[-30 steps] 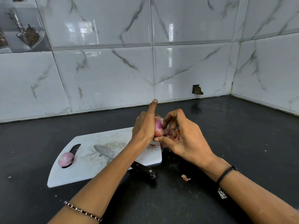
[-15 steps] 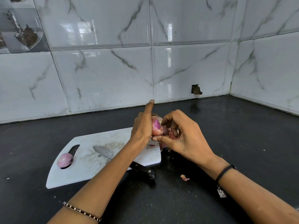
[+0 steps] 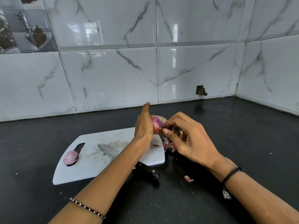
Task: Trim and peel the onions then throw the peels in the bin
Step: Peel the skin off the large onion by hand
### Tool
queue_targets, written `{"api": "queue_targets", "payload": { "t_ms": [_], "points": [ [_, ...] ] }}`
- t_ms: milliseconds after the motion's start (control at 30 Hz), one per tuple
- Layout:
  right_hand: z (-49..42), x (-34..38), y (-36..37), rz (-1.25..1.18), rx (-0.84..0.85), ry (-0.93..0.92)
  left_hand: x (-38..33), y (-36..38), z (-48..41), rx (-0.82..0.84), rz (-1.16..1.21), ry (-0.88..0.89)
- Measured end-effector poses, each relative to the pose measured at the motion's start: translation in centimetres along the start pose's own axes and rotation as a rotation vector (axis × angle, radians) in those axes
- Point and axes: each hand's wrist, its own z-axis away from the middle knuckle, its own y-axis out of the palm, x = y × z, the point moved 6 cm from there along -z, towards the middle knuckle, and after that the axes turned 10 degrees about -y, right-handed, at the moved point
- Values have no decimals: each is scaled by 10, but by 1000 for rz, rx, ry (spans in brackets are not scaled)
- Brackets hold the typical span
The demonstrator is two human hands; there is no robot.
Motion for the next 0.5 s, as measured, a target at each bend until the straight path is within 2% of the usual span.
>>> {"api": "queue_targets", "payload": {
  "t_ms": [267,500],
  "points": [
    [2,5,0,-23,28,-3,4,7,3,35,54,-45],
    [2,7,-3,22,28,-5,4,1,6,41,113,-199]
  ]
}}
